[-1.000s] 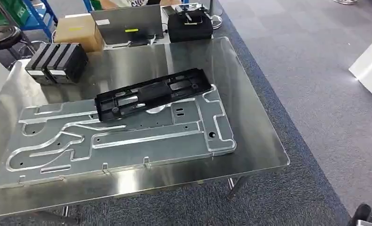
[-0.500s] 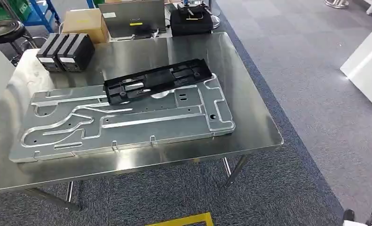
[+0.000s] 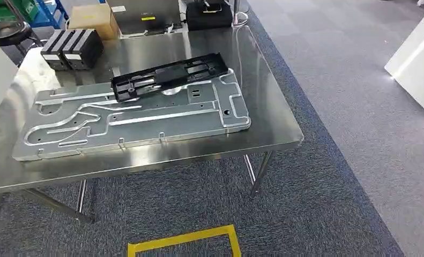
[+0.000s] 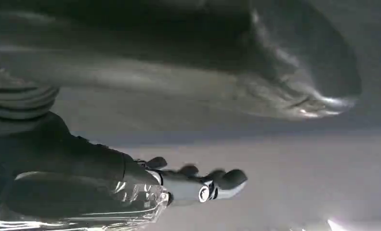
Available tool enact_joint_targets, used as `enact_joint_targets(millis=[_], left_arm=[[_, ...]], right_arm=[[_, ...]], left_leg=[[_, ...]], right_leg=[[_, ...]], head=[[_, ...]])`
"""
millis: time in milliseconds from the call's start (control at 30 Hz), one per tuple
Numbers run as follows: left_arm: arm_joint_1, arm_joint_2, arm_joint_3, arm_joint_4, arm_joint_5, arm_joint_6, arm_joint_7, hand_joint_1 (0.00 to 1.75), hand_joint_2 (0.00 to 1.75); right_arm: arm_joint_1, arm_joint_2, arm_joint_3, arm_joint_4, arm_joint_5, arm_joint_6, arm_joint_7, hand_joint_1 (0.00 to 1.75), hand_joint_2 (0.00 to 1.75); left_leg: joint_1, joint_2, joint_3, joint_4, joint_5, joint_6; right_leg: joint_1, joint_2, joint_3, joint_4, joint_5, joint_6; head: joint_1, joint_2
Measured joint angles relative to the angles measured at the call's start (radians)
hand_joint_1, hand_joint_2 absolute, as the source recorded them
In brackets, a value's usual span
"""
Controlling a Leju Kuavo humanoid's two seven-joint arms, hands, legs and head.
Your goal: Take the parts from the cabinet and place them on the table.
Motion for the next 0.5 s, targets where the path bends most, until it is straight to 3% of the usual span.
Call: enact_joint_targets(millis=[33,67,100,133,233,267,300,333,367,400,433,467,500], left_arm=[[0.0,0.0,0.0,0.0,0.0,0.001,0.0,0.0,0.0],[-0.004,0.0,0.0,0.0,0.0,0.001,0.0,0.0,0.0],[-0.008,0.004,0.0,0.0,0.0,0.001,0.0,0.0,0.0],[-0.01,0.006,0.0,0.0,-0.001,0.0,0.0,0.0,0.0],[-0.007,0.011,0.0,0.0,-0.002,-0.003,-0.002,0.0,0.0],[-0.008,0.011,0.0,0.0,-0.001,-0.003,-0.002,0.0,0.0],[-0.008,0.011,0.0,0.0,-0.001,-0.003,-0.002,0.0,0.0],[-0.007,0.011,0.0,0.0,-0.001,-0.003,-0.001,0.0,0.0],[-0.005,0.012,0.0,0.0,-0.001,-0.003,0.002,0.0,0.0],[-0.004,0.013,0.001,0.0,-0.001,-0.002,0.006,0.0,0.0],[-0.005,0.013,0.003,0.0,-0.001,0.003,0.016,0.0,0.0],[-0.006,0.013,0.008,0.0,-0.001,0.006,0.023,0.0,0.0],[-0.008,0.013,0.012,0.0,-0.001,0.006,0.028,0.0,0.0]], right_arm=[[-0.017,-0.025,-0.006,0.103,0.038,0.019,0.117,0.0,0.0],[-0.028,-0.037,-0.011,0.198,0.063,0.041,0.208,0.0,0.0],[-0.037,-0.043,-0.014,0.259,0.072,0.063,0.257,0.0,0.0],[-0.044,-0.046,-0.015,0.312,0.079,0.085,0.28,0.0,0.0],[-0.066,-0.061,-0.016,0.436,0.088,0.123,0.304,0.0,0.0],[-0.07,-0.068,-0.018,0.46,0.088,0.124,0.307,0.0,0.0],[-0.073,-0.071,-0.02,0.484,0.088,0.128,0.309,0.0,0.0],[-0.079,-0.08,-0.023,0.505,0.091,0.137,0.314,0.0,0.0],[-0.083,-0.085,-0.023,0.522,0.102,0.147,0.316,0.0,0.0],[-0.088,-0.091,-0.023,0.535,0.112,0.157,0.317,0.0,0.0],[-0.094,-0.096,-0.022,0.546,0.124,0.166,0.315,0.0,0.0],[-0.098,-0.101,-0.021,0.555,0.132,0.174,0.309,0.0,0.0],[-0.103,-0.106,-0.018,0.564,0.138,0.18,0.306,0.0,0.0]], left_leg=[[0.0,0.0,0.053,-0.063,0.038,0.002],[0.0,0.0,0.122,-0.153,0.043,0.006],[-0.005,0.001,0.201,-0.259,0.005,0.01],[-0.006,0.001,0.228,-0.322,-0.02,0.014],[-0.012,0.003,0.205,-0.316,0.001,0.035],[-0.005,0.012,0.196,-0.323,0.02,0.042],[-0.007,0.013,0.184,-0.323,0.034,0.05],[-0.008,0.013,0.166,-0.322,0.047,0.057],[-0.008,0.013,0.152,-0.322,0.058,0.056],[-0.01,0.015,0.135,-0.32,0.072,0.056],[-0.01,0.017,0.116,-0.317,0.085,0.055],[-0.011,0.018,0.095,-0.313,0.096,0.053],[-0.01,0.019,0.076,-0.307,0.106,0.051]], right_leg=[[0.0,0.001,-0.02,0.007,0.01,0.003],[0.0,0.001,-0.035,0.016,0.02,0.007],[0.005,0.002,-0.047,0.026,0.026,0.012],[0.005,-0.001,-0.052,0.03,0.034,0.018],[0.0,-0.001,-0.054,0.018,0.07,0.037],[-0.007,0.003,-0.058,0.026,0.062,0.041],[-0.008,0.003,-0.066,0.048,0.008,0.046],[-0.009,0.004,-0.08,0.11,-0.078,0.05],[-0.01,0.004,-0.09,0.175,-0.136,0.055],[-0.01,0.004,-0.1,0.25,-0.176,0.059],[-0.011,0.004,-0.102,0.305,-0.176,0.062],[-0.012,0.004,-0.089,0.323,-0.144,0.063],[-0.012,0.004,-0.059,0.303,-0.103,0.063]], head=[[0.0,0.0],[0.0,0.0],[0.0,0.0],[0.0,0.0],[0.0,0.0],[0.0,0.0],[0.0,0.0],[0.0,0.0],[0.0,0.0],[0.0,0.0],[0.0,0.0],[0.0,0.0],[0.0,0.0]])
